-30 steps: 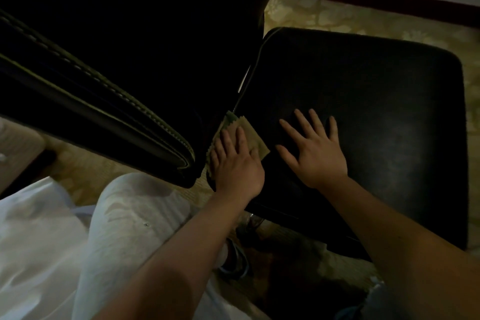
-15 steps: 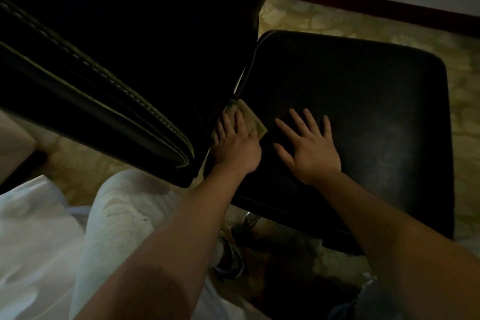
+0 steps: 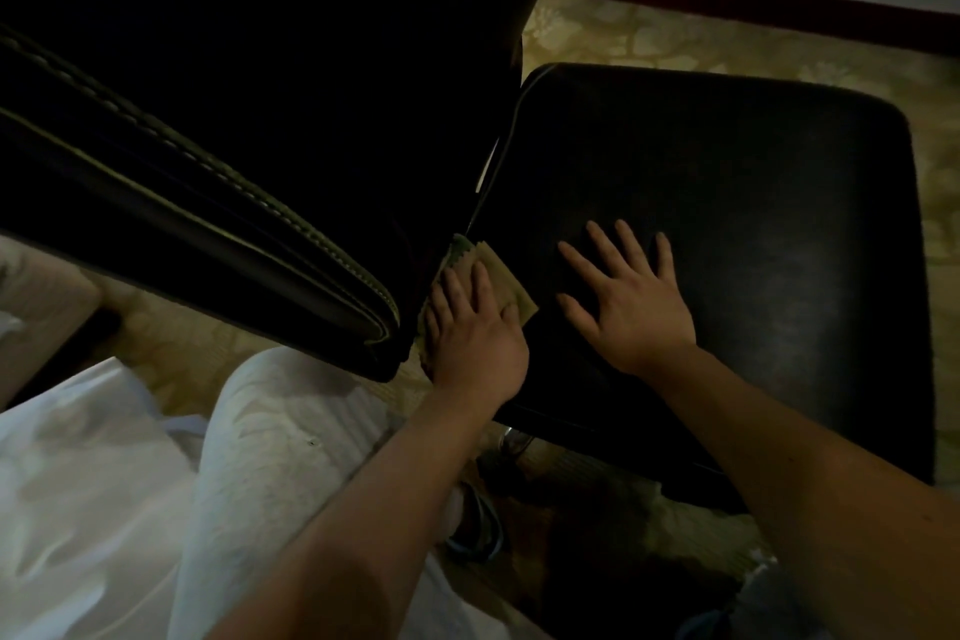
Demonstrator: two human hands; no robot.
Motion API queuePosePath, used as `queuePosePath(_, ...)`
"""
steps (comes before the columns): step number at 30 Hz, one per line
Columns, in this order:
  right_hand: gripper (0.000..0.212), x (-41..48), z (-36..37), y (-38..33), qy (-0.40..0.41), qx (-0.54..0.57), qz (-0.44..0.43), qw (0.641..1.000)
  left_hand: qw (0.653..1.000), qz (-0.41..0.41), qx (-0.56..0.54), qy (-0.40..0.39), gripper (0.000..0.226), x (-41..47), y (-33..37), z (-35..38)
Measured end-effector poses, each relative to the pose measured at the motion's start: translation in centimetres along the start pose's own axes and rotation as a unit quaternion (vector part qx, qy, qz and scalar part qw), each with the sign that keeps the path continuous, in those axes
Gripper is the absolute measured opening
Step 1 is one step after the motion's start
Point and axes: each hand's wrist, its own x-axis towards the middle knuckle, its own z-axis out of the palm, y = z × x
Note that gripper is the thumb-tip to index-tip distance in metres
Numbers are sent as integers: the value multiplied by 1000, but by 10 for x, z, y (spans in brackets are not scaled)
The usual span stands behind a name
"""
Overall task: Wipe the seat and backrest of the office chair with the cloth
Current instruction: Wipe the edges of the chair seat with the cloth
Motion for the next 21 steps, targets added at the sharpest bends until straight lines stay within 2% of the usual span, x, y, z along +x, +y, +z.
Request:
queuePosePath(12,65,4,2,-6,-3,-11,19,1000,1000,13,-16,-5,65,69,28,-18)
queuePosePath(21,63,1,-1,-2,-9,-7,9,1000,998,34,-40,17,65,27,11,-8)
